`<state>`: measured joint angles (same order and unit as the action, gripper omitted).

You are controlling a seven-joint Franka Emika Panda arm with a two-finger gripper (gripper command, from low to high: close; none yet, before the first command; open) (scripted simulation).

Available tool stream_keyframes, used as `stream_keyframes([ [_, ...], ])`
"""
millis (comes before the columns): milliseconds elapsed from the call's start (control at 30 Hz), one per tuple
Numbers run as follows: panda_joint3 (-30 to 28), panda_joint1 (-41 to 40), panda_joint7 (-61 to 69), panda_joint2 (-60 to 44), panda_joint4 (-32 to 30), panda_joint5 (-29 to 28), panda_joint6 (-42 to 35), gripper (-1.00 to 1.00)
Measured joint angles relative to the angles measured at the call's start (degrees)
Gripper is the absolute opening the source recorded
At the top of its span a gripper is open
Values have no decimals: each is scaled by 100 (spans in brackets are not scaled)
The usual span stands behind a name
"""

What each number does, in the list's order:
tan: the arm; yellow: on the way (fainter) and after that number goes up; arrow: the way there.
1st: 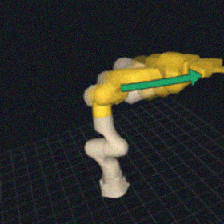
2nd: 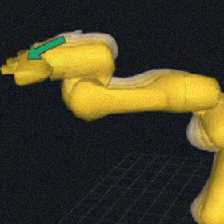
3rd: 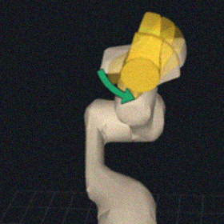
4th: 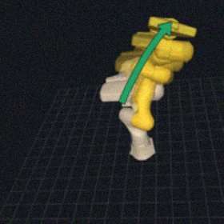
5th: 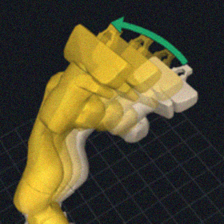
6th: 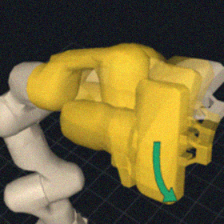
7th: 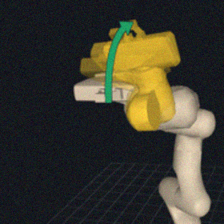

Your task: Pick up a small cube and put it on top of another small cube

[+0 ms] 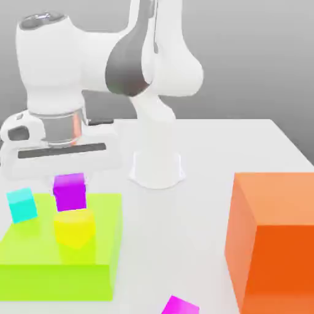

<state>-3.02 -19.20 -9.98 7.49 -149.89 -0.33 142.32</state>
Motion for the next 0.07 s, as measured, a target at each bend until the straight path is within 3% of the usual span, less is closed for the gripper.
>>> stream_keyframes([
  [67, 0, 0, 0, 0, 0, 0, 0, 100],
])
